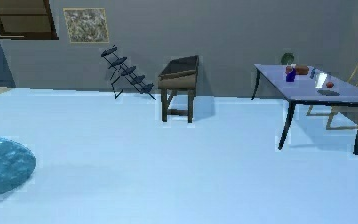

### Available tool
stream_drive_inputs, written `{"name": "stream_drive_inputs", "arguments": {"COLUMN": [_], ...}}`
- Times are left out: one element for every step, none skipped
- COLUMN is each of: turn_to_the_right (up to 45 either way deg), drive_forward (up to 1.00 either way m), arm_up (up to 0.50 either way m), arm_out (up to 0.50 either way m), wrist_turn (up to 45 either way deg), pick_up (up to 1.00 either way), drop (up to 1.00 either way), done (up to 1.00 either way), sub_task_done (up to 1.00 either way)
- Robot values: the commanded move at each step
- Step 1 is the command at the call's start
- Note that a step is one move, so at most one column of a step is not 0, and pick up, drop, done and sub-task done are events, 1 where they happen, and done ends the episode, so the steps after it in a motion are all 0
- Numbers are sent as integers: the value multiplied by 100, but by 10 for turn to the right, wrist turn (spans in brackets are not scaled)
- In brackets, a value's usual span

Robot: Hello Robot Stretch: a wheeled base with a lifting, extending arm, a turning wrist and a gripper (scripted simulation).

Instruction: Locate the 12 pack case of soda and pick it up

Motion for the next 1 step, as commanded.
{"name": "stream_drive_inputs", "arguments": {"turn_to_the_right": [0], "drive_forward": [0], "arm_up": [0], "arm_out": [0], "wrist_turn": [450], "pick_up": [0], "drop": [0], "done": [0], "sub_task_done": [0]}}
